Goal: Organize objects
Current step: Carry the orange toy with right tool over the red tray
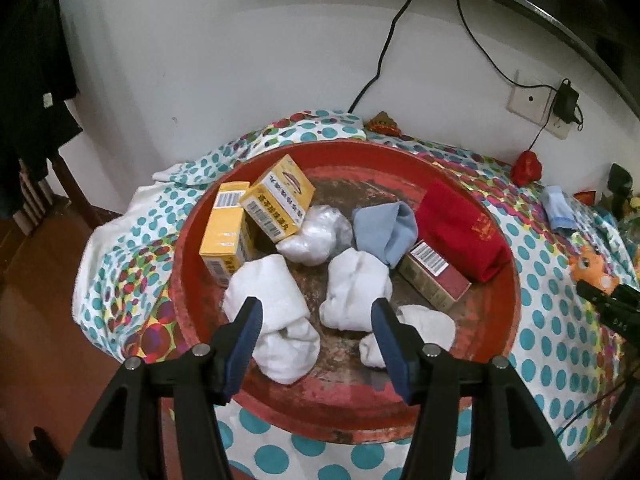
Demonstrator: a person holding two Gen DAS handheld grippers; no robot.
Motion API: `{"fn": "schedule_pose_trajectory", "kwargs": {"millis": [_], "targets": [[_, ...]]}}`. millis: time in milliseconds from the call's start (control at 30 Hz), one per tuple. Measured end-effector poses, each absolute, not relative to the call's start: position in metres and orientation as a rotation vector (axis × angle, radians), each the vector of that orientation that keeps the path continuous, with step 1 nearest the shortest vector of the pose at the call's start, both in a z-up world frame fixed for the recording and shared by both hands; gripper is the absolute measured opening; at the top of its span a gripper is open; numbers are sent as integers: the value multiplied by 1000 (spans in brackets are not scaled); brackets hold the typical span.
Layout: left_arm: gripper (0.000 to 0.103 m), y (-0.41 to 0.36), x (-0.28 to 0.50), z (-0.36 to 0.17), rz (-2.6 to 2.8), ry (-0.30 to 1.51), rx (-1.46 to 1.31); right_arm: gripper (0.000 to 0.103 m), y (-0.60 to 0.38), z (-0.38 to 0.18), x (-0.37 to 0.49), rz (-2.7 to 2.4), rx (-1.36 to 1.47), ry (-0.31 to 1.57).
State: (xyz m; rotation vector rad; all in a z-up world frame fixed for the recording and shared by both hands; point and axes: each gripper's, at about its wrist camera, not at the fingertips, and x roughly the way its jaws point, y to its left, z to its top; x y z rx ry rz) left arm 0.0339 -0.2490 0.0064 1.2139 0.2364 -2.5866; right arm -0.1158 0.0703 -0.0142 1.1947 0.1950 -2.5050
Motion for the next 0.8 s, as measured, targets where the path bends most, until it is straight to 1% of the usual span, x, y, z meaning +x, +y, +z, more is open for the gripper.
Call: {"fn": "schedule_pose_trajectory", "kwargs": {"millis": [100, 433, 800], "targets": [[58, -253, 35, 6, -2575, 261, 1208, 50, 45, -10, -113, -2457, 1175, 205], [58, -255, 34, 1, -2527, 216, 1225, 50, -22, 8, -99, -2368, 1088, 285], [58, -257, 33, -1, -2525, 242, 1243, 50, -93, 11, -98, -2271, 1064, 375]]}}
